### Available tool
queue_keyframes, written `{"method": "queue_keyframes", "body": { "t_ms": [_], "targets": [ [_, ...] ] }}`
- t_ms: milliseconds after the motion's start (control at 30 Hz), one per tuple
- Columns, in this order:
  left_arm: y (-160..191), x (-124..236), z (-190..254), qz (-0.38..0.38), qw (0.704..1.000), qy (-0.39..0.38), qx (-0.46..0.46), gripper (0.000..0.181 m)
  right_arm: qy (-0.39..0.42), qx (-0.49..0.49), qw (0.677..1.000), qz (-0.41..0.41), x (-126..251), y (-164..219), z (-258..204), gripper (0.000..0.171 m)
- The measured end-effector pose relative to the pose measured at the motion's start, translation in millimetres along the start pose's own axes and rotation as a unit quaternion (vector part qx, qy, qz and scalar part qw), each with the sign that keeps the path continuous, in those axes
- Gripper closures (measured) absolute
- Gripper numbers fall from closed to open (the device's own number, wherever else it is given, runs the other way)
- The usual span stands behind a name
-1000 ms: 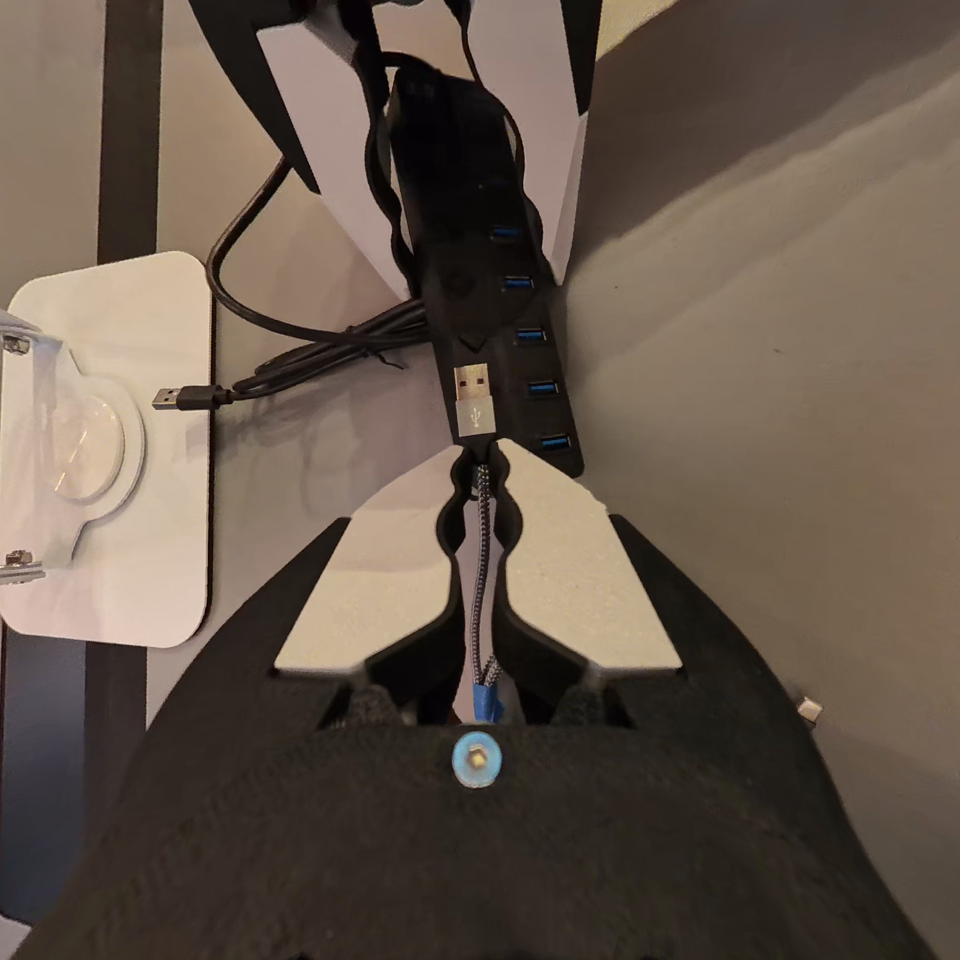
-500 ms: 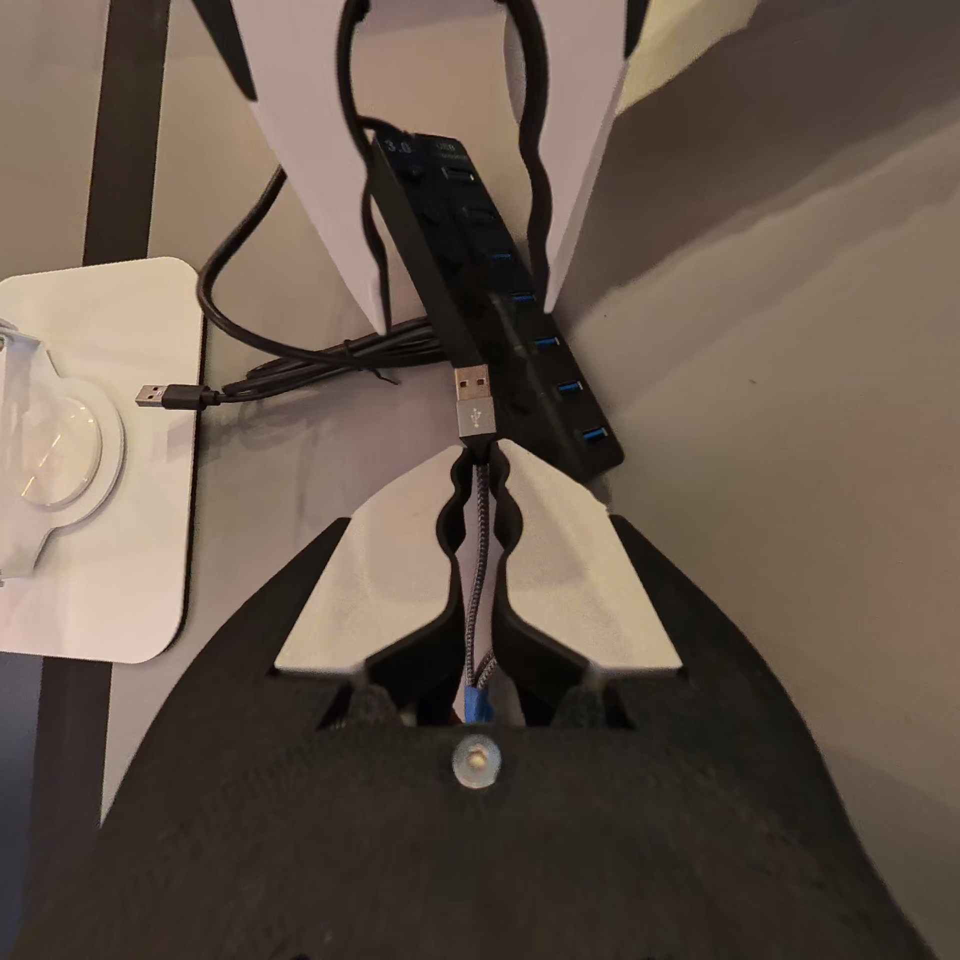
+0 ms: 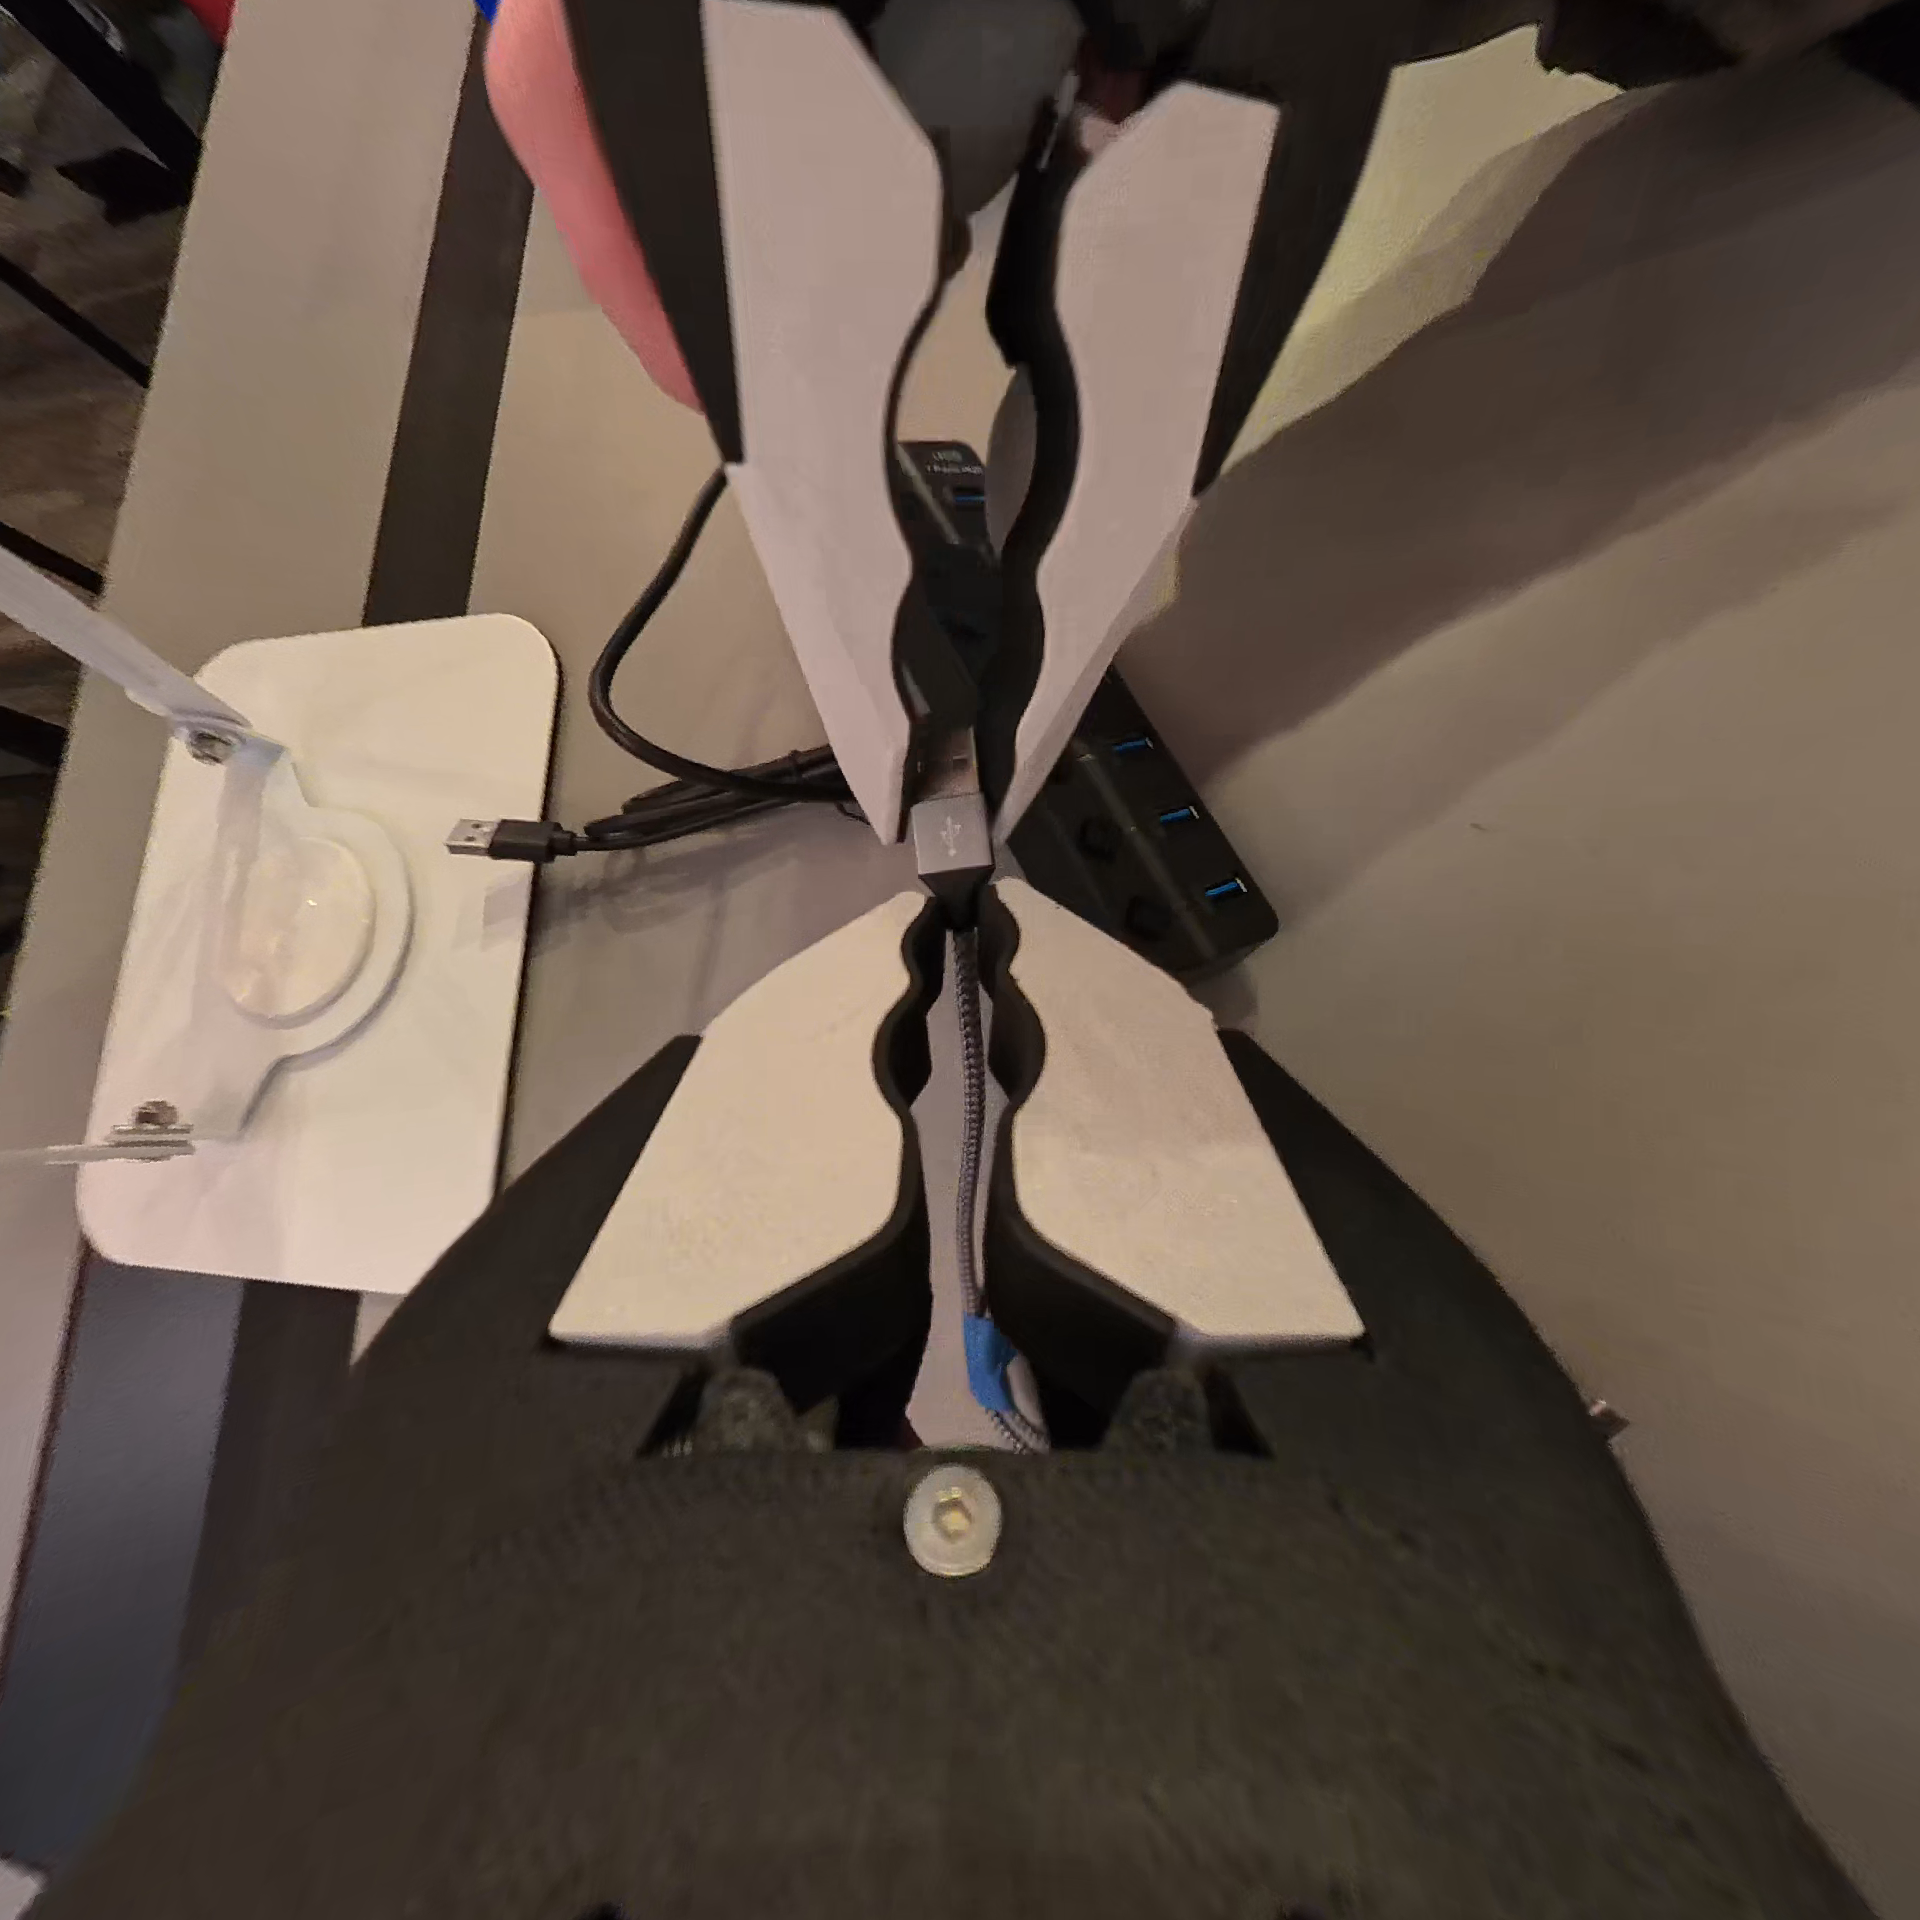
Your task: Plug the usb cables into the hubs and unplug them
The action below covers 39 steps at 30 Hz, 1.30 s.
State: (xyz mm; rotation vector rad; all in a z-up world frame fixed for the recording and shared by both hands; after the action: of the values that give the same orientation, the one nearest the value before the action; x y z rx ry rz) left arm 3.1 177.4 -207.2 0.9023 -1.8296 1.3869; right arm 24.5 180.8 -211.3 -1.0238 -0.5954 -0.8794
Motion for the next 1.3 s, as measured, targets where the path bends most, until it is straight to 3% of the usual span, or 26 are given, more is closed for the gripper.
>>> {"method": "queue_keyframes", "body": {
  "t_ms": [33,267,467,567,700,833,900,1167,1300],
  "targets": [
    [-1,2,-1,-0.004,1.000,-0.013,-0.008,0.175,-0.013,-0.021,0.999,0.021,3,-3,1,0.159],
    [-10,10,-2,-0.028,0.996,-0.063,-0.050,0.175,-0.039,-0.052,0.996,0.066,17,-7,3,0.160],
    [-26,26,-7,0.028,0.995,-0.087,-0.042,0.174,-0.046,-0.079,0.986,0.137,36,-13,10,0.160],
    [-33,36,-7,0.079,0.993,-0.083,-0.032,0.152,-0.047,-0.089,0.978,0.181,50,-18,14,0.160],
    [-45,58,-10,0.176,0.982,-0.060,0.002,0.136,-0.044,-0.096,0.968,0.229,68,-25,19,0.160],
    [-68,89,-15,0.315,0.947,-0.052,0.031,0.140,-0.042,-0.104,0.951,0.290,87,-34,24,0.160],
    [-74,91,-14,0.341,0.938,-0.046,0.035,0.140,-0.040,-0.108,0.942,0.317,95,-39,26,0.160],
    [-82,82,-13,0.353,0.933,-0.047,0.046,0.161,-0.031,-0.108,0.931,0.347,106,-43,29,0.160],
    [-81,78,-14,0.342,0.937,-0.050,0.054,0.160,-0.029,-0.105,0.932,0.345,106,-44,28,0.160]
  ]
}}
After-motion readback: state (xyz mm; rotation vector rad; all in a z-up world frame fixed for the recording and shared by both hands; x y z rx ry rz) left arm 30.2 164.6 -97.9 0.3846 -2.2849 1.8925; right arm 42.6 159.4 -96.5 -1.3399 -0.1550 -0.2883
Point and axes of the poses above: each gripper's, where its closed fingertips meet, x back along the fingers, y out of its underside, z = x × y across the jaws, the point moved 1 cm from there along x, back along the fingers, and after that the axes turned 12 degrees about -z, right-handed, at the moved point
